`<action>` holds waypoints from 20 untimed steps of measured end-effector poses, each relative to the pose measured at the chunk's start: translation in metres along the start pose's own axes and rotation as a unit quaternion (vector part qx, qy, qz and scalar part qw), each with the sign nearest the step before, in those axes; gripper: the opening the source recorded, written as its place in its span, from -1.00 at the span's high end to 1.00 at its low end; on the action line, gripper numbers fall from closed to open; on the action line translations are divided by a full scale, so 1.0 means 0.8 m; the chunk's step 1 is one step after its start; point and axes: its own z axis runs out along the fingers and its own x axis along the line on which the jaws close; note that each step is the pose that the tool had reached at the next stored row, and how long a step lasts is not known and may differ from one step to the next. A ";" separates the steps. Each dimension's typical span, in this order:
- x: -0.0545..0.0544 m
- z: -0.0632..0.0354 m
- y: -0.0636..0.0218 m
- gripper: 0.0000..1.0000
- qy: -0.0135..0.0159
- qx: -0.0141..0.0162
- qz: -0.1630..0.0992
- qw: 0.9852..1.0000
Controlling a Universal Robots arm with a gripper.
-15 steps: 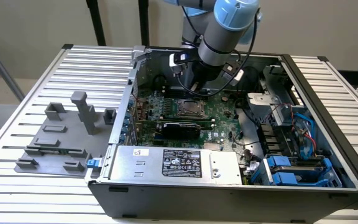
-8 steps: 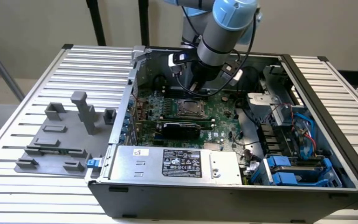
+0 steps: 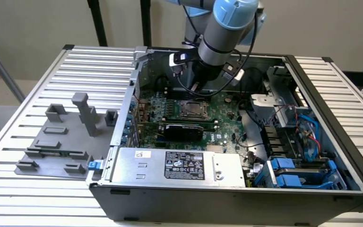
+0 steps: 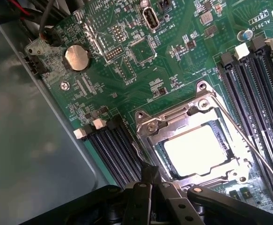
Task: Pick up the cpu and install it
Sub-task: 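Install the first cpu locking lever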
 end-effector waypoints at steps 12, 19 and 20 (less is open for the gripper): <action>0.002 0.000 -0.001 0.79 0.000 0.000 0.000 1.000; 0.002 0.001 0.001 0.79 0.000 0.000 0.000 1.000; 0.002 0.001 0.001 0.79 0.000 0.000 0.000 1.000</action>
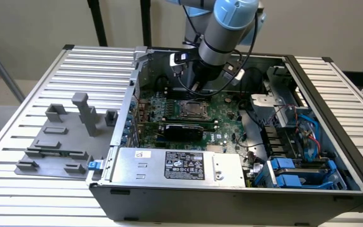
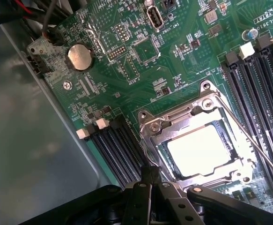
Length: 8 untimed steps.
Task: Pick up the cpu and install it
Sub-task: 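Install the first cpu locking lever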
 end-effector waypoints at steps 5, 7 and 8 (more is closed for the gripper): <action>0.001 0.001 0.002 0.79 0.000 0.000 0.000 1.000; 0.001 0.002 0.003 0.79 0.000 0.000 0.000 1.000; 0.001 0.002 0.003 0.79 0.000 0.000 0.000 1.000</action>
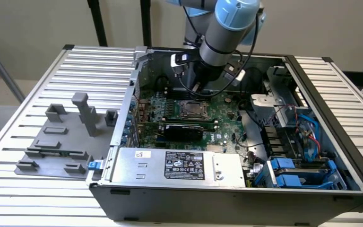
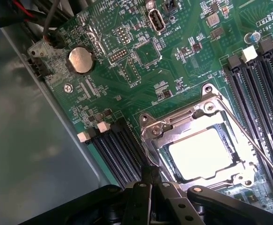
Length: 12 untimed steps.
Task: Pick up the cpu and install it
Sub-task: 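Install the first cpu locking lever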
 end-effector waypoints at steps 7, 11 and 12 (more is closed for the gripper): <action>0.000 0.001 0.002 0.79 0.000 -0.001 0.000 1.000; -0.001 0.001 0.004 0.79 0.000 -0.001 0.000 1.000; -0.001 0.001 0.004 0.79 0.000 -0.001 0.000 1.000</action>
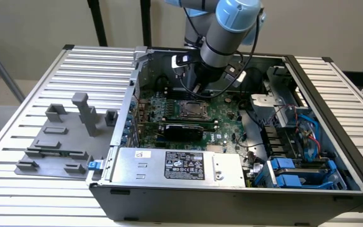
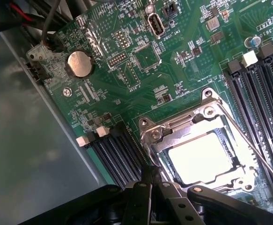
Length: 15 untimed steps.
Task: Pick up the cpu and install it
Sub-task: 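Install the first cpu locking lever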
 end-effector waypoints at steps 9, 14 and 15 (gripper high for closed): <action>-0.001 0.001 0.002 0.79 0.000 -0.001 -0.001 1.000; 0.000 0.001 0.004 0.79 0.001 -0.002 -0.002 1.000; 0.000 0.001 0.005 0.79 0.001 -0.002 -0.003 1.000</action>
